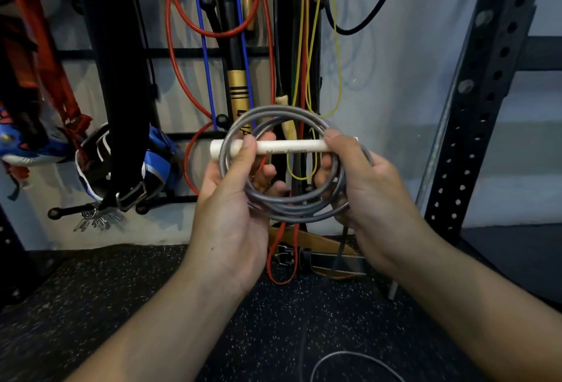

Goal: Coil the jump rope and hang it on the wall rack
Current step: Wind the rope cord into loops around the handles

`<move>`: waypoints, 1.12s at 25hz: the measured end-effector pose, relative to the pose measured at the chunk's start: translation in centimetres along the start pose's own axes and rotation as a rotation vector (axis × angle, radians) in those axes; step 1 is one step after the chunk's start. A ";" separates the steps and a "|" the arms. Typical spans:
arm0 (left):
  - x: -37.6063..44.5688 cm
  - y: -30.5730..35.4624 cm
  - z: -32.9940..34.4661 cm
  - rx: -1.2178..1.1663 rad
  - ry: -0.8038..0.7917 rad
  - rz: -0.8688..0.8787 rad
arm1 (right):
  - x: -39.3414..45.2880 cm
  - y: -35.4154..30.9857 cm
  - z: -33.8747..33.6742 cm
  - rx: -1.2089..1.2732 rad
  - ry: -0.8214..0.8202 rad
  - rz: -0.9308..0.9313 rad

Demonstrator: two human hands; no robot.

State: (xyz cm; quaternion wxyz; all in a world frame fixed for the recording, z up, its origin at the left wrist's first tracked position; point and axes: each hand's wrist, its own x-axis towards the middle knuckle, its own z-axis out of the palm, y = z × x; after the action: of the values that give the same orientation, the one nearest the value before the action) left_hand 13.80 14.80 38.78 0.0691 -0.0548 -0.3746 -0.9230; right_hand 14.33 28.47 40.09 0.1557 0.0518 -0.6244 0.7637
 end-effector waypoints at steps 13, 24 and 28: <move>0.5 4.8 0.6 1.359 -0.853 0.101 | 0.8 -3.9 -2.1 -0.929 -0.761 -0.340; 0.2 4.7 -0.6 1.507 -0.802 0.000 | 0.5 -5.8 -4.6 -1.148 -0.522 -0.304; 0.6 5.4 -0.8 1.203 -0.568 0.197 | 2.0 -4.7 -7.1 -0.703 -0.379 -0.175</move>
State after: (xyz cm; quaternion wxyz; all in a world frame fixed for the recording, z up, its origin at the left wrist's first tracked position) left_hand 14.12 10.40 42.01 0.0701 -0.2814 -0.8205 -0.4926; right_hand 14.66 36.47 43.53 0.1102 0.1881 -0.8584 0.4644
